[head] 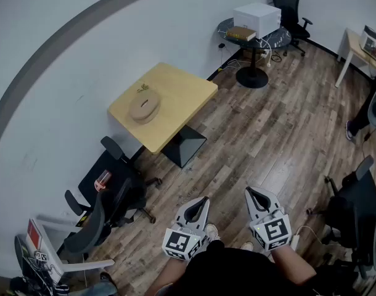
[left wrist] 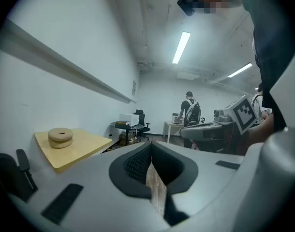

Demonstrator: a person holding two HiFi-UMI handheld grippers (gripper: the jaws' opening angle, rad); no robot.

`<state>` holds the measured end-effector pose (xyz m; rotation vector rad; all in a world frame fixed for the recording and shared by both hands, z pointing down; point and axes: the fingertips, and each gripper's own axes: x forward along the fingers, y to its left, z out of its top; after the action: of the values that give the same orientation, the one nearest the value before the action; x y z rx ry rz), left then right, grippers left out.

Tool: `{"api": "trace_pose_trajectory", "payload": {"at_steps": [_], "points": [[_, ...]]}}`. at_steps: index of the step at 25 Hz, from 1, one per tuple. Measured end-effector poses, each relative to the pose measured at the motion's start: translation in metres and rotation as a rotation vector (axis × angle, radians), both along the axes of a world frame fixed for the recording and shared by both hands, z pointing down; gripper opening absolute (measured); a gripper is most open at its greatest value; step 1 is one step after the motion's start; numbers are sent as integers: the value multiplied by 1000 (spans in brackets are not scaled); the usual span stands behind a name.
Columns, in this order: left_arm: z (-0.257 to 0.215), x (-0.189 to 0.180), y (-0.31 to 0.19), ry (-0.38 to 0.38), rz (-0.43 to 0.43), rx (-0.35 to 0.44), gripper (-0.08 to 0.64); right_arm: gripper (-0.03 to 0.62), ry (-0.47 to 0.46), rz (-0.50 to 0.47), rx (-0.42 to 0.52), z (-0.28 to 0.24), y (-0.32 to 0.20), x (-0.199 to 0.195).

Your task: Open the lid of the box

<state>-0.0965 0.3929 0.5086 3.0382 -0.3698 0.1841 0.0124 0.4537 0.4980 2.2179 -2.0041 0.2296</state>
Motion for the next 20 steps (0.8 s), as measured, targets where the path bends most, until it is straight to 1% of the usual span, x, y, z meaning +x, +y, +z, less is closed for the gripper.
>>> {"api": "trace_pose_trajectory", "payload": {"at_steps": [6, 13, 16, 18, 20], "points": [[-14, -12, 22, 20, -12, 15, 20, 20, 24, -5, 5, -12, 23, -10], [-17, -16, 25, 37, -20, 10, 20, 20, 31, -35, 20, -18, 19, -18], [-19, -16, 16, 44, -19, 10, 20, 20, 35, -17, 56, -24, 10, -16], [-21, -17, 9, 47, -17, 16, 20, 21, 55, 14, 88, -31, 4, -13], [-23, -18, 2, 50, -16, 20, 20, 21, 72, 23, 124, -39, -2, -12]]}}
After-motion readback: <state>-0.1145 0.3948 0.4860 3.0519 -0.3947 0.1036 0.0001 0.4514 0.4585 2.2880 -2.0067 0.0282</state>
